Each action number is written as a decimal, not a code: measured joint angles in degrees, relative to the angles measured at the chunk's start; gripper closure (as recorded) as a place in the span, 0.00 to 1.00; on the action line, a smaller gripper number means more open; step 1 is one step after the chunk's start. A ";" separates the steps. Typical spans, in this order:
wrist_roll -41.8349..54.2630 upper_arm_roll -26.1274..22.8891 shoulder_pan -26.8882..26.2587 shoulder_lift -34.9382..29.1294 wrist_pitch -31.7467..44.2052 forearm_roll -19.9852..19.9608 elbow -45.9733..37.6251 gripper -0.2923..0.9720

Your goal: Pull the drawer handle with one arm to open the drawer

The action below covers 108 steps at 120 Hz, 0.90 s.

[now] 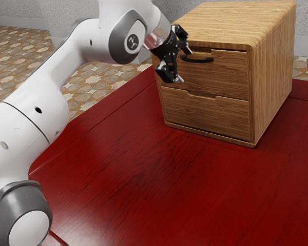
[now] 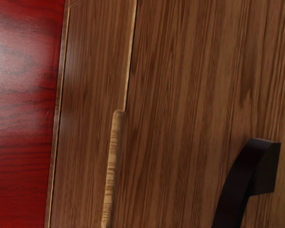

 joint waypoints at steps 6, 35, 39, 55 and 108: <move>0.00 -0.04 0.00 0.02 0.21 0.00 0.01 0.23; -0.03 0.12 -0.44 0.45 0.75 0.02 -0.32 0.23; -0.04 0.23 -0.57 0.43 0.78 0.03 -0.44 0.23; -0.06 0.46 -0.83 0.01 0.88 0.10 -1.64 0.23; -0.19 0.52 -0.76 -0.71 0.98 0.18 -3.32 0.26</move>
